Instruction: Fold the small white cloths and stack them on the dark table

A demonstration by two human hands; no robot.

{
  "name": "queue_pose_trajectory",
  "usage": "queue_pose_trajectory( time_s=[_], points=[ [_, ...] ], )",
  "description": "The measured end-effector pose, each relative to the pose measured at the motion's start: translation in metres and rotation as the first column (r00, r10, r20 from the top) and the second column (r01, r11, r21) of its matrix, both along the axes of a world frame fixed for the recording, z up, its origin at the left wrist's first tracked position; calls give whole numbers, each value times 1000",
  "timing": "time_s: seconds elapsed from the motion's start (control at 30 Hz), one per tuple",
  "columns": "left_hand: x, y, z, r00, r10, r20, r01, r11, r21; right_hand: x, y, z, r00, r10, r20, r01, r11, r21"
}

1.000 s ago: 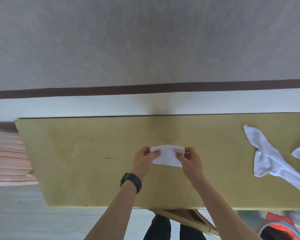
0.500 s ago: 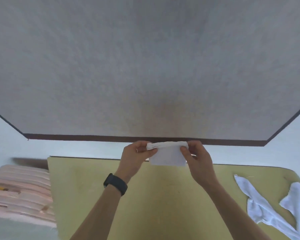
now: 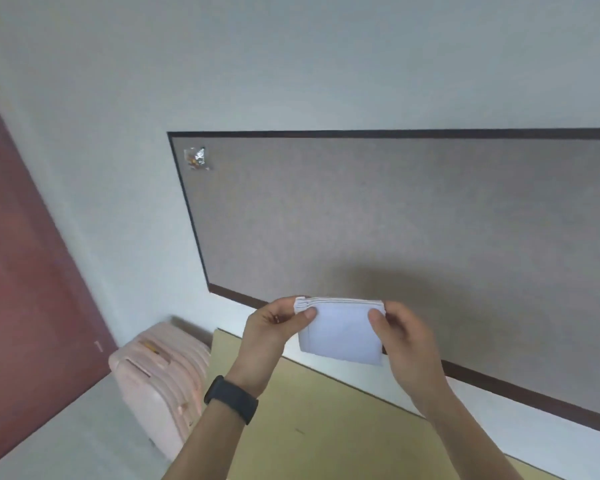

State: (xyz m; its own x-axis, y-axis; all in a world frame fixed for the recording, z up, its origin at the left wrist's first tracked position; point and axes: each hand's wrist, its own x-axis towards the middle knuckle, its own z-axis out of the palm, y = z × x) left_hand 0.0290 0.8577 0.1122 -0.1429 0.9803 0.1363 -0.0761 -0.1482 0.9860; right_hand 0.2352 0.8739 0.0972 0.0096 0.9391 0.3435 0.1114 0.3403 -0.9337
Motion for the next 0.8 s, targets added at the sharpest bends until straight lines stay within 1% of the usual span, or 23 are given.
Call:
queue_pose_trajectory(
  time_s=[0.1,0.17,0.23,0.33,0.5,0.6,0.67,0.8],
  points=[
    [-32,-60,5,992,123,-31,-122,992,18,-38,-31,4,993,122,-1,-122,992,40],
    [-55,-102,7,969,244,-40,-243,970,34,-71,-52,3,980,198,20,-199,978,54],
    [-79,-145,11,917,390,-79,-386,920,66,-111,-77,5,967,249,42,-252,965,75],
    [-120,-210,18,808,571,-145,-556,820,134,-179,-125,12,948,313,58,-317,940,121],
    [-192,-334,23,585,801,-123,-778,598,195,-300,-221,19,906,411,102,-424,876,230],
    [-243,-419,23,421,898,-128,-875,439,205,-376,-297,15,863,486,137,-504,818,277],
    [-281,-482,23,312,940,-137,-919,335,205,-427,-355,12,817,552,165,-576,764,291],
    [-362,-616,15,105,973,-205,-967,148,208,-532,-484,2,699,703,132,-708,653,268]
  ],
)
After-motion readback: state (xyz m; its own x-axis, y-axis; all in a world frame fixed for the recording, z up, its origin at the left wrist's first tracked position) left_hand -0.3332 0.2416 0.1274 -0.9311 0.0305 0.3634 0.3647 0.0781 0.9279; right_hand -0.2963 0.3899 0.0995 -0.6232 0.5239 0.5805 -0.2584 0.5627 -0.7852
